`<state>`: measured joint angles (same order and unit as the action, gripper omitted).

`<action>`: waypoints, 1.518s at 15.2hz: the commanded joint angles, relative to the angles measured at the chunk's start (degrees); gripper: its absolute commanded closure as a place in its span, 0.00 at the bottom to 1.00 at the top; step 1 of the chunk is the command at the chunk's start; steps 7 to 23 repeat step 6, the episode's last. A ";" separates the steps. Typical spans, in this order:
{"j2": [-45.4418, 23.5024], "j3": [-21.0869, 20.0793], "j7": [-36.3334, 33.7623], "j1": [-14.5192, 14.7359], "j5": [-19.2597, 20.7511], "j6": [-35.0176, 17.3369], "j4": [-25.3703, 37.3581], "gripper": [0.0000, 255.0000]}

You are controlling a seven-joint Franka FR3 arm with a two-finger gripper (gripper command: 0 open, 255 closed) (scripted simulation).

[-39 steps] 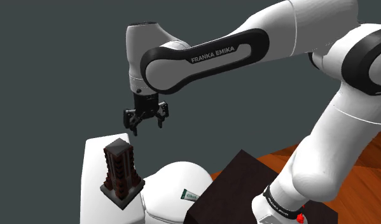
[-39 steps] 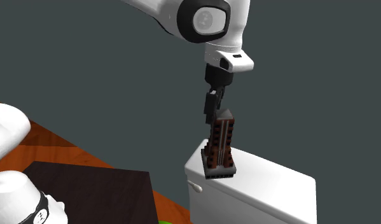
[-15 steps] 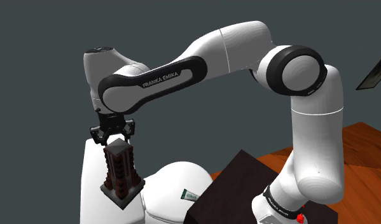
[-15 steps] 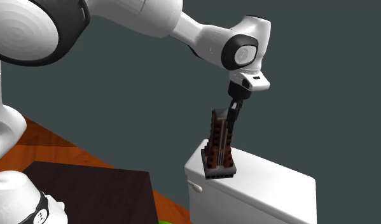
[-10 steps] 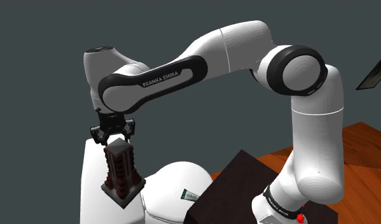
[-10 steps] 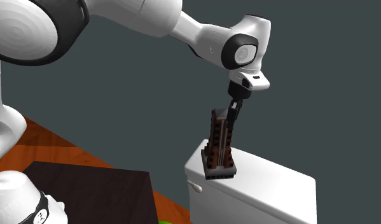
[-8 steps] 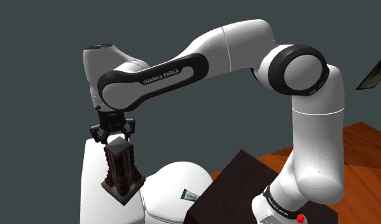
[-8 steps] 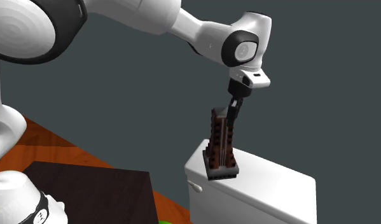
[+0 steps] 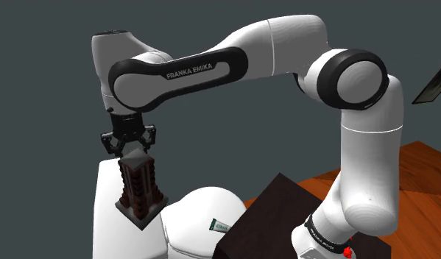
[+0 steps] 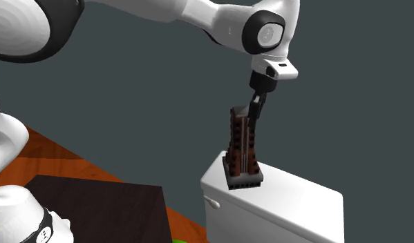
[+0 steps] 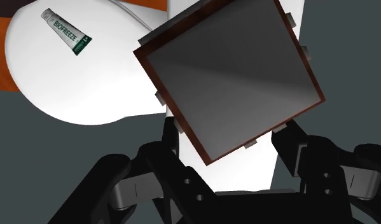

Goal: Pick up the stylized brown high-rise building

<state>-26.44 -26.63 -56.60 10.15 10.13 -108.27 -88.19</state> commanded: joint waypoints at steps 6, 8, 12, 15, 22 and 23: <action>0.93 -0.28 0.27 0.08 -0.49 3.54 2.82 1.00; 0.93 -0.28 0.27 0.08 -0.49 3.54 2.82 1.00; 0.93 -0.28 0.27 0.08 -0.49 3.54 2.82 1.00; 0.93 -0.28 0.27 0.08 -0.49 3.54 2.82 1.00; 0.93 -0.28 0.27 0.08 -0.49 3.54 2.82 1.00; 0.93 -0.28 0.27 0.08 -0.49 3.54 2.82 1.00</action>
